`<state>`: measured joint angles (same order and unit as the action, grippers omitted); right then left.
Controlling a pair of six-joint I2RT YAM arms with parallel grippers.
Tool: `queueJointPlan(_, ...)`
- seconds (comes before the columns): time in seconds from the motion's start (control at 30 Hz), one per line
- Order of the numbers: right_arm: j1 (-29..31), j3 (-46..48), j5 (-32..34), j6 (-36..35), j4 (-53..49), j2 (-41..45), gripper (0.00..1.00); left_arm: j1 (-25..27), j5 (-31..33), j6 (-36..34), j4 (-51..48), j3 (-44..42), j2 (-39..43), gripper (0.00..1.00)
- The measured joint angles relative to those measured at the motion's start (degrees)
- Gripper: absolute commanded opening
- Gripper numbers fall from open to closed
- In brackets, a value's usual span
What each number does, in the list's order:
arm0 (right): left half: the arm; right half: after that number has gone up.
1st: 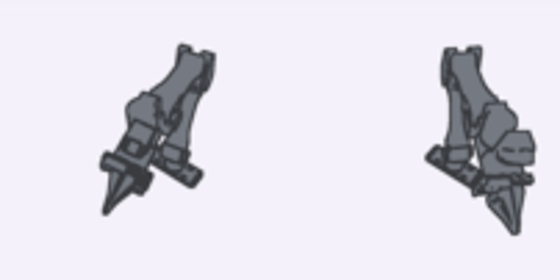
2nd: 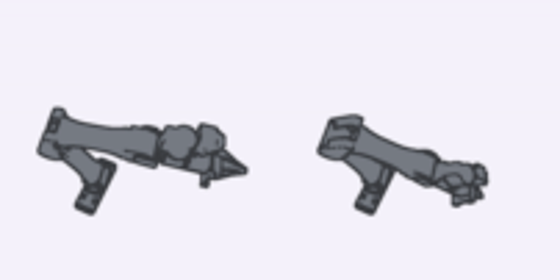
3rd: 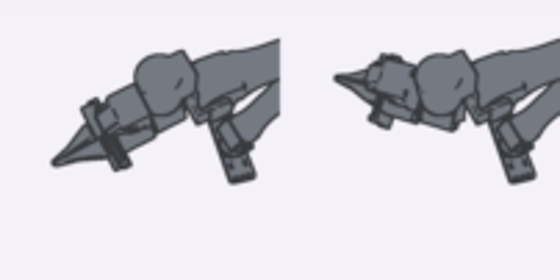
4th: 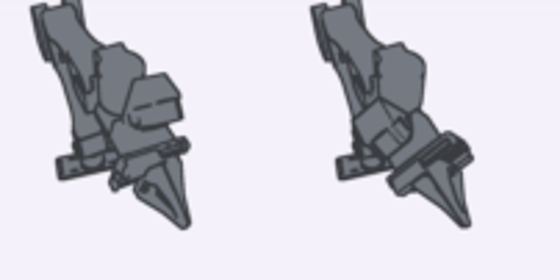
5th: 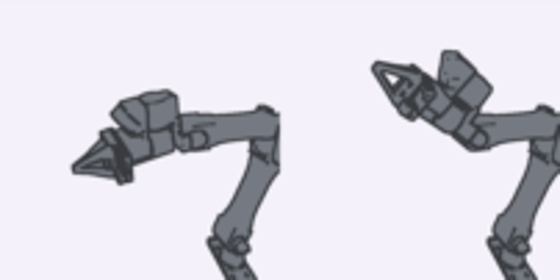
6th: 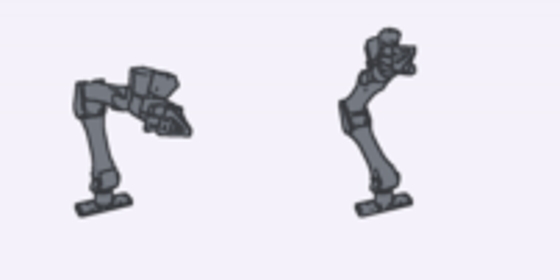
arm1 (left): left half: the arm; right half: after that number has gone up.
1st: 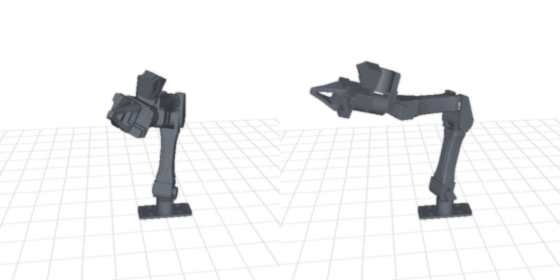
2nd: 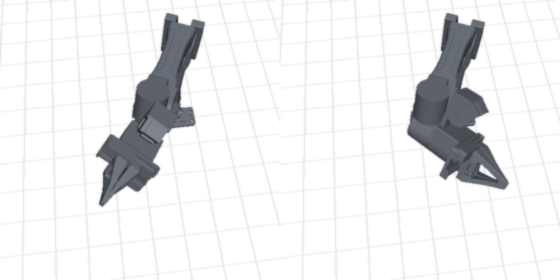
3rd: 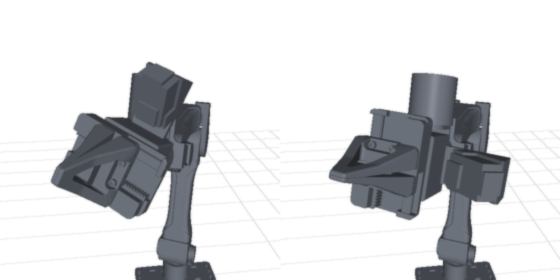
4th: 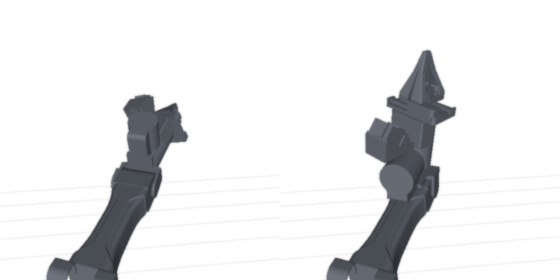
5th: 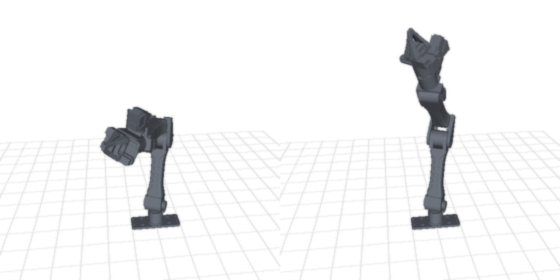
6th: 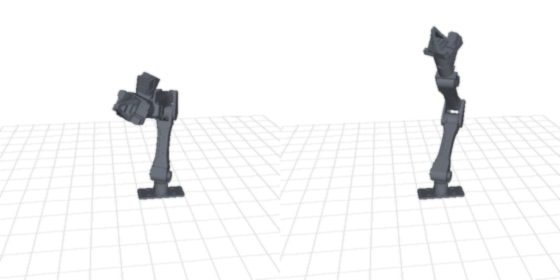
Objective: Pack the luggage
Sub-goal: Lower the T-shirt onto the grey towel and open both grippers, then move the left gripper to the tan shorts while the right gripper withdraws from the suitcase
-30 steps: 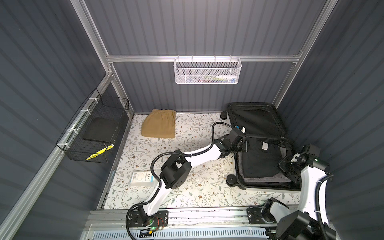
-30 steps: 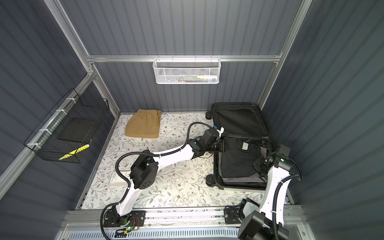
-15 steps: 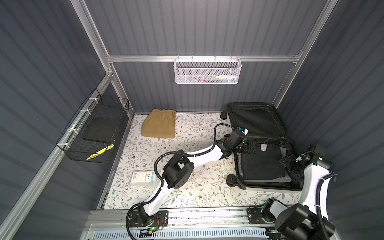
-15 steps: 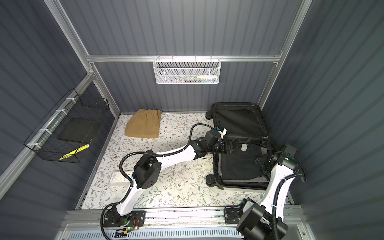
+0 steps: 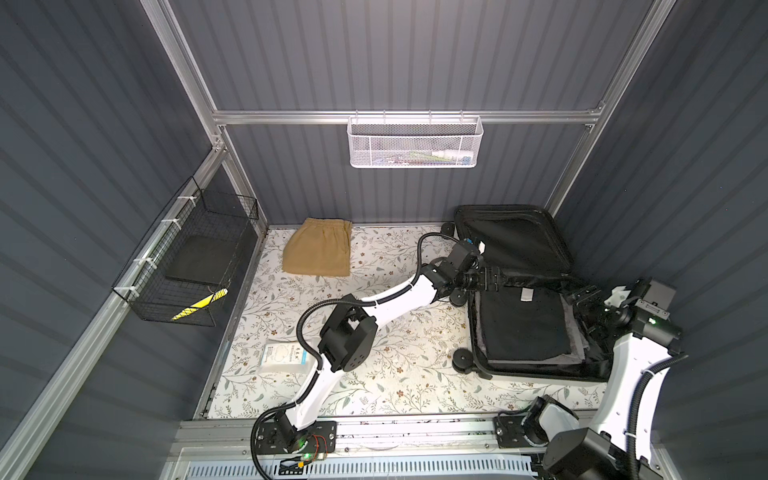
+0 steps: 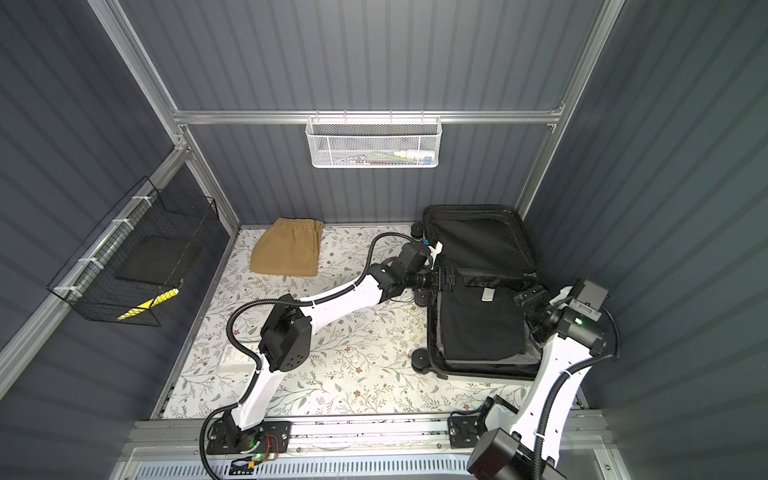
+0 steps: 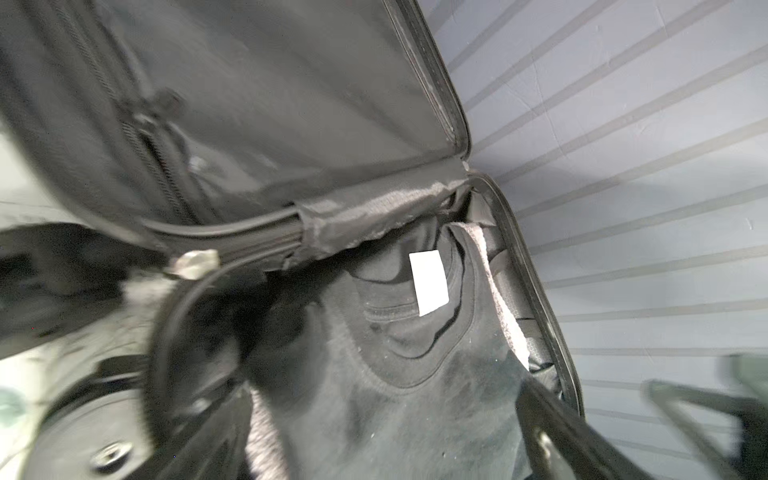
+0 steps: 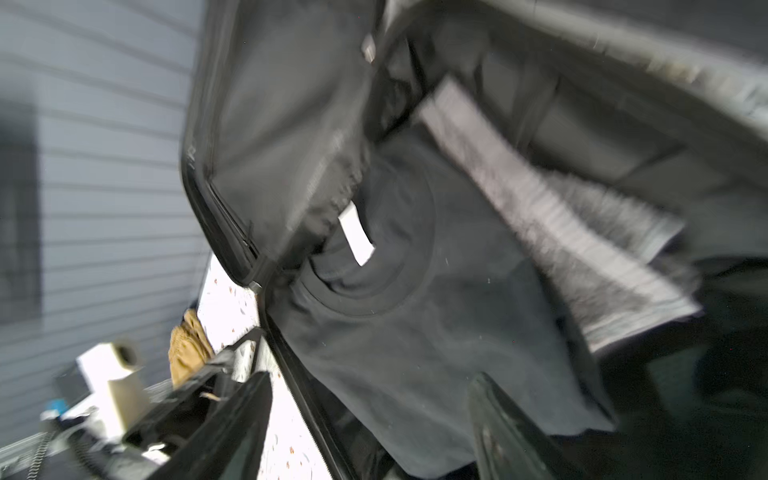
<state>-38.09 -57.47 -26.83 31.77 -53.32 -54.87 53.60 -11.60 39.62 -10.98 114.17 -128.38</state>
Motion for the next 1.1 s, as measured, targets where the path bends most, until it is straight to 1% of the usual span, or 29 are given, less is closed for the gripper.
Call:
queueJointPlan(0.13,0.02,9.27,-1.49,0.66,2.54,1.11,0.77,-2.19,0.26,-1.53,-1.88,-0.42,3.34,1.00)
queueJointPlan(0.2,0.02,13.27,-1.46,0.61,3.80,1.36,0.77,-3.78,0.63,-2.38,-2.16,-2.12,6.05,1.00)
queueJointPlan(0.37,0.02,17.84,0.28,0.28,5.55,0.98,0.78,-7.52,1.57,-4.17,-3.30,-7.41,12.09,1.00)
queueJointPlan(0.57,0.02,17.22,1.14,0.17,6.80,0.15,0.79,-10.93,2.84,-7.17,-6.64,-11.10,16.33,1.00)
queueJointPlan(0.83,0.02,10.58,-0.83,0.20,7.10,2.51,0.80,-13.75,3.93,-10.49,-10.29,-16.11,20.65,1.00)
queueJointPlan(1.0,0.02,10.05,-5.42,1.46,9.03,3.04,0.80,-16.96,6.32,-12.68,-12.94,-16.96,20.70,1.00)
queueJointPlan(1.1,0.20,11.89,-8.94,4.90,13.51,4.37,0.79,-20.02,7.93,-14.49,-14.08,-16.96,20.50,1.00)
